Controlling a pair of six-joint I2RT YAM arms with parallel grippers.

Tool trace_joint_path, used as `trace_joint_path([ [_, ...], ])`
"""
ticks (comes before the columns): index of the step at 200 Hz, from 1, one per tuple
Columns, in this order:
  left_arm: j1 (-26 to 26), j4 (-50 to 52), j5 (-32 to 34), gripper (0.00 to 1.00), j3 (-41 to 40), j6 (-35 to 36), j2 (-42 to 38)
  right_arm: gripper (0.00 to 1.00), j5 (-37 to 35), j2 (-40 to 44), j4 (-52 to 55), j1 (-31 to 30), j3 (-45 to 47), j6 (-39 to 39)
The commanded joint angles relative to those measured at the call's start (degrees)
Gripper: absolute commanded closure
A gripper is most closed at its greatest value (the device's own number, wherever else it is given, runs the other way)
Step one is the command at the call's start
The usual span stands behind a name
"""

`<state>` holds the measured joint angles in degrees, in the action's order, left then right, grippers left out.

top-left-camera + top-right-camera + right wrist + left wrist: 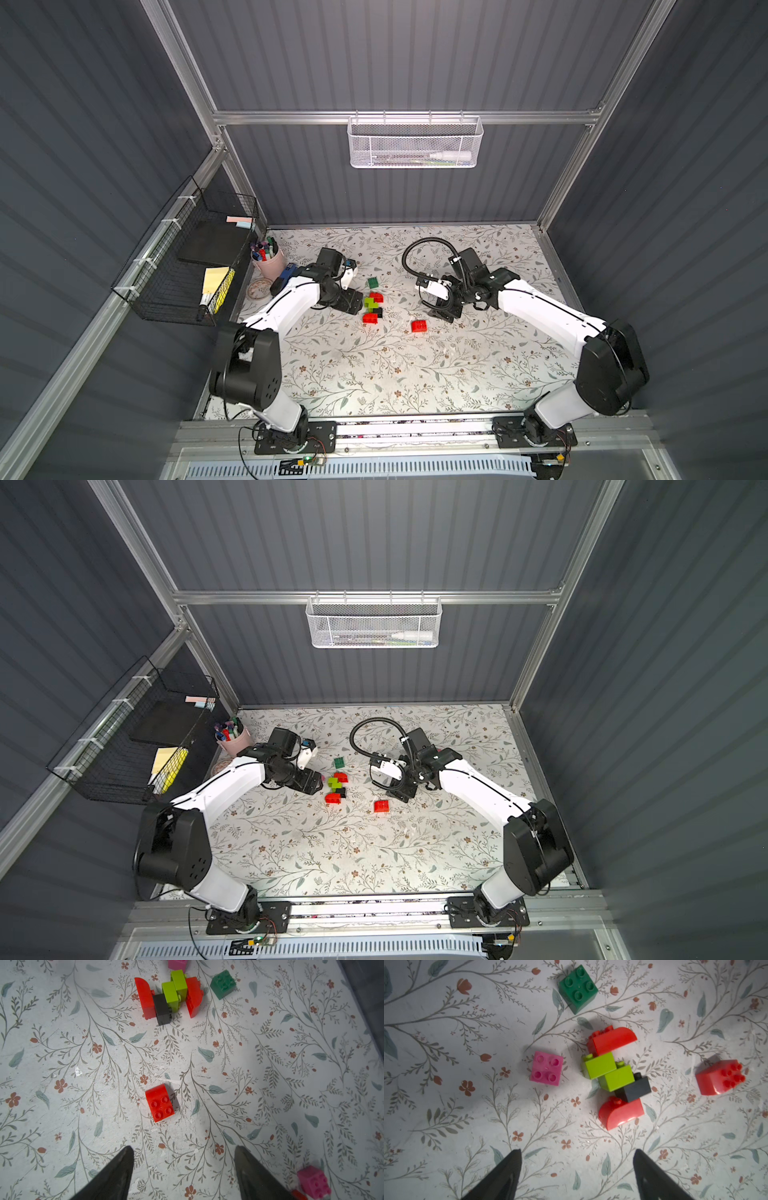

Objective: Assemble the letter s with lego
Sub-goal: Pick up the lego brick from the center of the board.

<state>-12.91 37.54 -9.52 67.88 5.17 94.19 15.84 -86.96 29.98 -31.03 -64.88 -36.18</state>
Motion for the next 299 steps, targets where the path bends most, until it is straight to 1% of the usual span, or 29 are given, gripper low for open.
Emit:
trace_joint_path([
  [1,0.43,-0.57,2.26,0.19,2.95,1.43,4.11,0.18,1.52,3.42,-5.66,0.96,2.94,6.45],
  [36,0.43,-2.7,6.63,0.3,5.07,2.57,10.3,0.16,0.25,6.65,-9.82,1.81,7.38,10.47],
  [64,0.34,-3.63,6.66,0.34,5.07,3.25,12.7,0.15,-0.96,7.61,-9.85,2.46,8.5,10.79],
  [88,0.34,-5.47,8.11,0.38,5.07,3.48,13.93,0.15,-1.11,7.63,-9.67,2.75,8.74,11.12],
  [105,0.34,-6.87,6.97,0.41,5.12,3.55,14.31,0.15,-1.0,7.4,-9.76,2.81,8.82,11.4],
  [123,0.34,-7.77,6.4,0.42,5.07,3.14,14.98,0.15,-0.86,6.89,-9.85,2.82,8.74,11.57],
  [128,0.34,-7.7,6.38,0.42,7.3,3.18,15.33,0.15,-0.84,6.81,-9.85,2.76,8.75,11.67],
  [145,0.25,-7.48,6.5,0.44,8.25,3.48,16.48,0.15,-0.88,6.6,-9.81,2.81,8.78,11.71],
  [189,0.13,-7.22,5.52,0.47,9.53,3.53,18.03,0.15,-0.83,6.61,-9.32,2.89,8.59,11.41],
  [235,-0.23,-5.83,5.54,0.48,10.05,3.23,18.76,0.15,-0.84,6.19,-9.14,3.08,8.37,11.4],
  [262,-0.41,-5.11,6.1,0.55,10.69,2.83,19.35,0.15,-0.73,5.97,-8.97,3.21,8.25,11.48],
  [280,-0.58,-4.77,6.6,0.62,10.79,2.79,19.35,0.15,-0.72,6.0,-8.8,3.16,8.19,11.4],
  [299,-0.93,-4.05,7.37,0.62,10.88,2.74,19.56,0.15,-0.5,5.94,-8.55,3.26,8.21,11.41],
])
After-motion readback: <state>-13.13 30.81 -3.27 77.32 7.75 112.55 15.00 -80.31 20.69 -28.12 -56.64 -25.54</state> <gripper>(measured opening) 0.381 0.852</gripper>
